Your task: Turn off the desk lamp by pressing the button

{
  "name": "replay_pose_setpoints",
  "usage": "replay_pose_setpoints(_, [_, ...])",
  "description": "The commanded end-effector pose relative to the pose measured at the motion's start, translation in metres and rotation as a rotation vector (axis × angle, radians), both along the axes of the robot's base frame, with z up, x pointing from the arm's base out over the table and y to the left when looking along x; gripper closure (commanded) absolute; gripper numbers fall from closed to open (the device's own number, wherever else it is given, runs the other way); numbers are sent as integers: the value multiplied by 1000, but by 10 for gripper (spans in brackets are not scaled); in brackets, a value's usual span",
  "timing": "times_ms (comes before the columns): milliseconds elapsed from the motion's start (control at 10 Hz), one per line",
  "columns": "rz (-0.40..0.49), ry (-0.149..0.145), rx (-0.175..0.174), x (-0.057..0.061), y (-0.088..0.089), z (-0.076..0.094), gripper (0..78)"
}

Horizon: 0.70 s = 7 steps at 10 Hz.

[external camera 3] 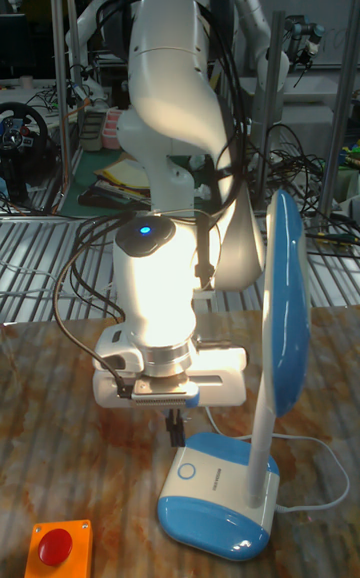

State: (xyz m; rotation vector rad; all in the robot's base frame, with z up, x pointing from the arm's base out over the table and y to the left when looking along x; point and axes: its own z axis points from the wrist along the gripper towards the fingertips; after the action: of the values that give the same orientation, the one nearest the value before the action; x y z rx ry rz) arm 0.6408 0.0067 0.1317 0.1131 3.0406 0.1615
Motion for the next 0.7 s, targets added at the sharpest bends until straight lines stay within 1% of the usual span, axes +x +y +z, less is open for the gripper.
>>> replay_pose_setpoints(100, [-9, -12, 15, 3, 0, -1, 776])
replay_pose_setpoints(200, [-9, -12, 15, 3, 0, -1, 776])
replay_pose_setpoints(500, [2, -20, 41, 15, -6, -12, 776])
replay_pose_setpoints(700, [6, -26, 49, 20, -9, -16, 776])
